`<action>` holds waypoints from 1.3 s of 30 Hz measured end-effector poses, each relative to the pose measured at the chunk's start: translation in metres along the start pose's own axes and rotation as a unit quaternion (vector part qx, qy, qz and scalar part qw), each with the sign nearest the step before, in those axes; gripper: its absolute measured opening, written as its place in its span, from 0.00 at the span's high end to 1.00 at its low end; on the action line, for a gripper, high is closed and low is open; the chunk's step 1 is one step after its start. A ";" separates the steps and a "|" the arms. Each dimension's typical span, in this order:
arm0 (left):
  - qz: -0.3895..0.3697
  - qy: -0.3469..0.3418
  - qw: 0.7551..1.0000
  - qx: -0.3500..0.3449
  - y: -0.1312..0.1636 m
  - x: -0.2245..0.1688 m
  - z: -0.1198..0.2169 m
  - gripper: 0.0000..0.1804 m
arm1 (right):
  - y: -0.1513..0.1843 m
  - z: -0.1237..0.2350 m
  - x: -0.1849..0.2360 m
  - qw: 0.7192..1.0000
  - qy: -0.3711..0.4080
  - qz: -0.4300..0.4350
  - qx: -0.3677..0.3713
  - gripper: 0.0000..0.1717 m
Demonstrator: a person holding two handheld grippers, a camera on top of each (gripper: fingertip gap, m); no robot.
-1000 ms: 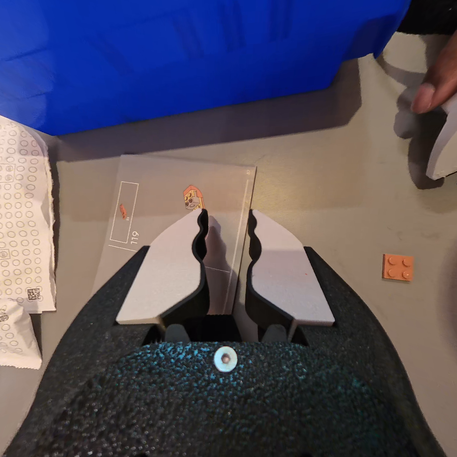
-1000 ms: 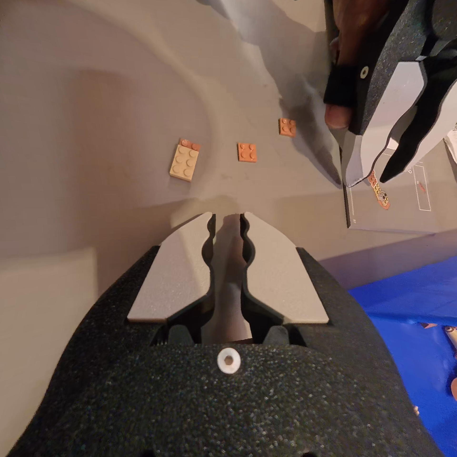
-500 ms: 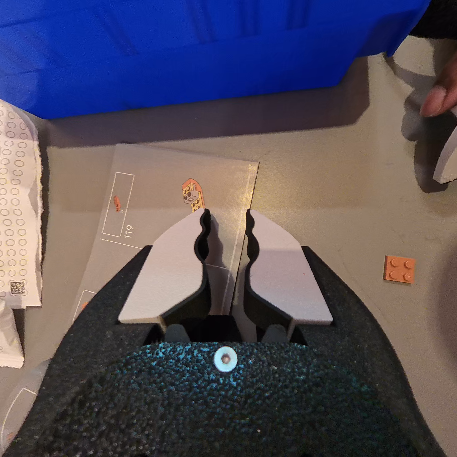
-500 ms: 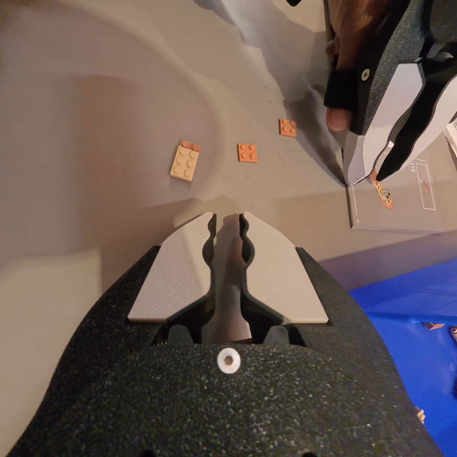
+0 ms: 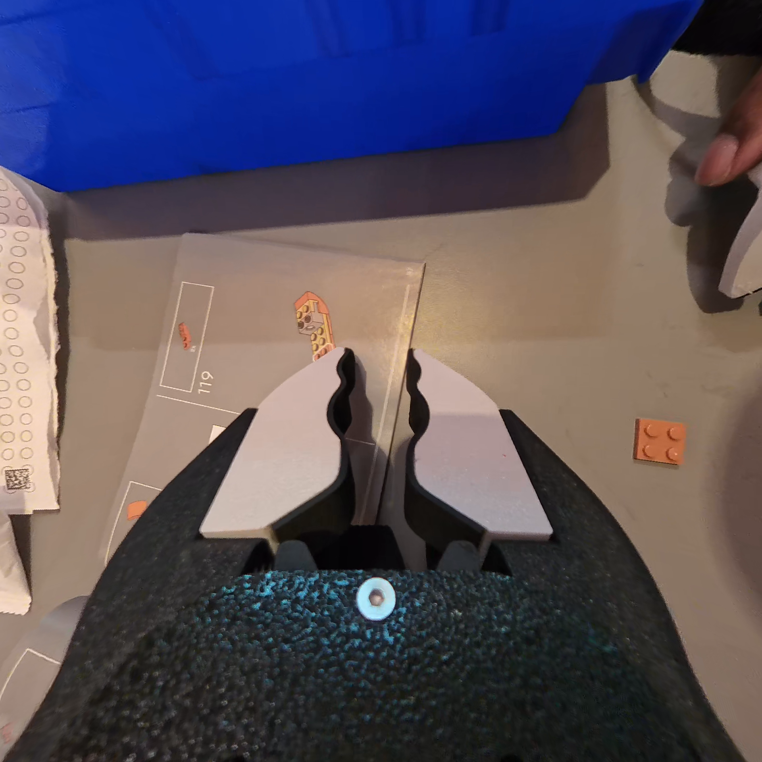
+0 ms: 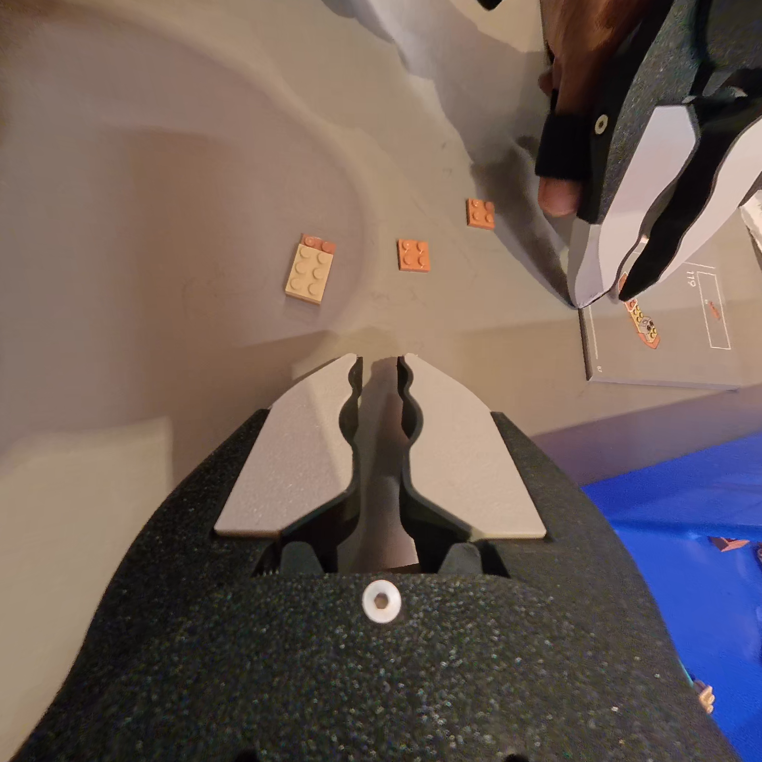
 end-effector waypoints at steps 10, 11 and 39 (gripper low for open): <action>0.014 0.003 1.000 -0.009 -0.001 0.003 0.003 0.87 | 0.000 0.000 0.000 1.000 0.000 0.000 -0.001 0.91; 0.017 0.004 1.000 -0.011 -0.001 0.003 0.004 0.87 | 0.000 0.000 0.000 1.000 0.000 0.000 -0.001 0.91; 0.120 -0.033 0.987 -0.097 -0.009 0.032 0.037 1.00 | 0.000 0.000 -0.001 1.000 0.006 0.005 0.000 0.91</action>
Point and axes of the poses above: each gripper's, where its closed fingertips meet, z back along the fingers, y out of its underside, x = y × z across the jaws, the point moved 3 cm from there along z, back along the fingers, and after that the axes turned 13 degrees about z, right-handed, at the moved point
